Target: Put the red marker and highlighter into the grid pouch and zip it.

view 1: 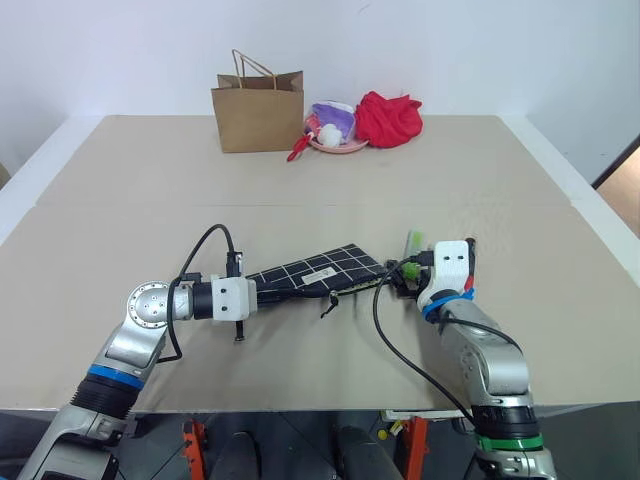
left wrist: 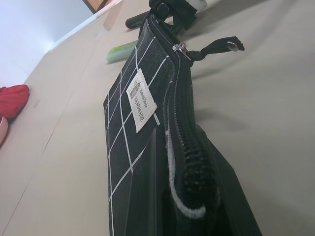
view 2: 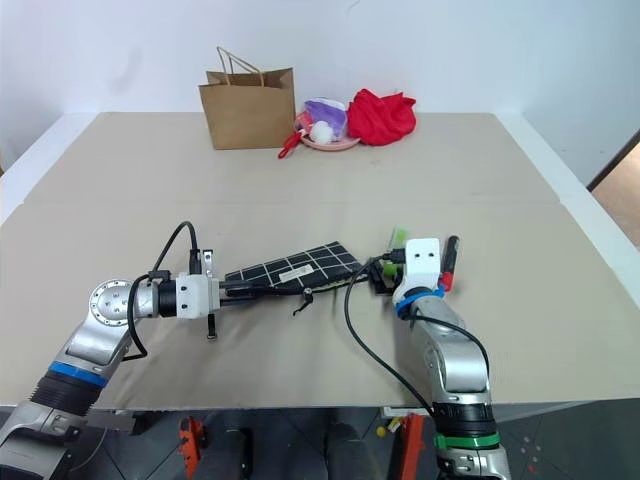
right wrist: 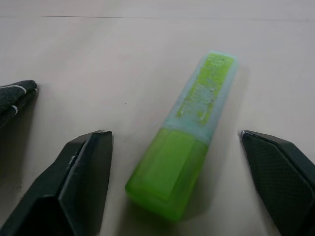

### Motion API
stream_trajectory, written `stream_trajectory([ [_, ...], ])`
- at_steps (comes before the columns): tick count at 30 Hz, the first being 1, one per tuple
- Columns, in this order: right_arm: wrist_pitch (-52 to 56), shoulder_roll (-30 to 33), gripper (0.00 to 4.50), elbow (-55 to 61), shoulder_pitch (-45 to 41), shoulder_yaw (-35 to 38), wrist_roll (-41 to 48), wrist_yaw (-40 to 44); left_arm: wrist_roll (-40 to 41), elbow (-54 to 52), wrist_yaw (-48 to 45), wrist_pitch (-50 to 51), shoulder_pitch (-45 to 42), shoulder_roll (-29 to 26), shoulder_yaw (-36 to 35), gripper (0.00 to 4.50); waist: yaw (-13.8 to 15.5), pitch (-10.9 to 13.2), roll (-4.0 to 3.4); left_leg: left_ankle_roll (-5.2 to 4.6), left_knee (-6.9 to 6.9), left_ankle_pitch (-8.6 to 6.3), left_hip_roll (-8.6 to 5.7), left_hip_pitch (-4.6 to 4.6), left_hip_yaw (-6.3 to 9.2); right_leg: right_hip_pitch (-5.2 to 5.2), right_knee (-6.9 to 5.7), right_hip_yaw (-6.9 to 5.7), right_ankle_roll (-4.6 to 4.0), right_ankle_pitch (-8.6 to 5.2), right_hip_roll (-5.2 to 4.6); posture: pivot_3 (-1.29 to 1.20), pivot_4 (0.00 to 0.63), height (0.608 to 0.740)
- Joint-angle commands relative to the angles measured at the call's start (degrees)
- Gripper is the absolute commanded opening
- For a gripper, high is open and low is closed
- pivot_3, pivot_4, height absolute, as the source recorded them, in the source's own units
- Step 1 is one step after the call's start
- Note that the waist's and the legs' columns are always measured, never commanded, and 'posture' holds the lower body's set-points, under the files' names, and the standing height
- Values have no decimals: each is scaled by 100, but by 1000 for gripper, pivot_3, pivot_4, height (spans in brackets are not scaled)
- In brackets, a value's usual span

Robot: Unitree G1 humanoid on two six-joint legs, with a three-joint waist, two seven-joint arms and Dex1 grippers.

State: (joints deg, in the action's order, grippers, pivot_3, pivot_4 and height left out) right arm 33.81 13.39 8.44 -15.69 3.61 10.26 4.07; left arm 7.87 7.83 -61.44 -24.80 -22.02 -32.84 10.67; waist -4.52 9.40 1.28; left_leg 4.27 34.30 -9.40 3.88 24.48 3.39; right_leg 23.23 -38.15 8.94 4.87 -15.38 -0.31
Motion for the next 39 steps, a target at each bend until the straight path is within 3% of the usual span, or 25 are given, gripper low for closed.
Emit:
stream_trajectory([
  [1,72,82,2901,-71,9,-36,-303,-139,72,-77,43,-51,-64,-69,-145,0,0,0,1,0,0,0,0,-1,0,0,0,0,-1,-1,0,0,150,740],
  [2,107,72,2271,-56,32,-34,-327,-172,76,-72,45,-46,-72,-70,-151,0,1,-1,1,0,1,0,0,-1,0,-2,0,0,-8,-3,0,0,150,740],
  [5,240,30,1111,52,100,-58,-380,-243,86,-44,56,-40,-103,-74,-176,0,35,-2,4,1,4,2,0,0,0,-7,0,0,-19,-10,-1,0,150,740],
  [12,419,101,1089,404,195,-35,-276,-28,95,30,39,-70,-154,-79,-195,0,47,-3,4,1,1,2,-1,0,1,-8,0,-1,-17,-15,-2,0,150,740],
  [21,131,1434,1089,1383,101,693,716,1810,267,206,-66,-20,-287,-48,-239,0,21,5,-7,-4,-7,-2,-3,11,2,6,1,-1,-2,-15,-2,0,150,740],
  [29,68,3029,1089,2150,770,1192,2520,4716,347,241,-259,-83,-356,-65,-175,0,23,7,-8,-15,-6,-9,-3,9,3,-2,2,-1,1,-19,-1,0,150,740],
  [39,-193,3792,1089,1691,1166,923,2367,5563,336,44,-289,-137,-257,-63,-162,0,21,9,-4,-14,13,-7,-3,6,2,-4,2,1,-13,-18,-2,0,150,740],
])
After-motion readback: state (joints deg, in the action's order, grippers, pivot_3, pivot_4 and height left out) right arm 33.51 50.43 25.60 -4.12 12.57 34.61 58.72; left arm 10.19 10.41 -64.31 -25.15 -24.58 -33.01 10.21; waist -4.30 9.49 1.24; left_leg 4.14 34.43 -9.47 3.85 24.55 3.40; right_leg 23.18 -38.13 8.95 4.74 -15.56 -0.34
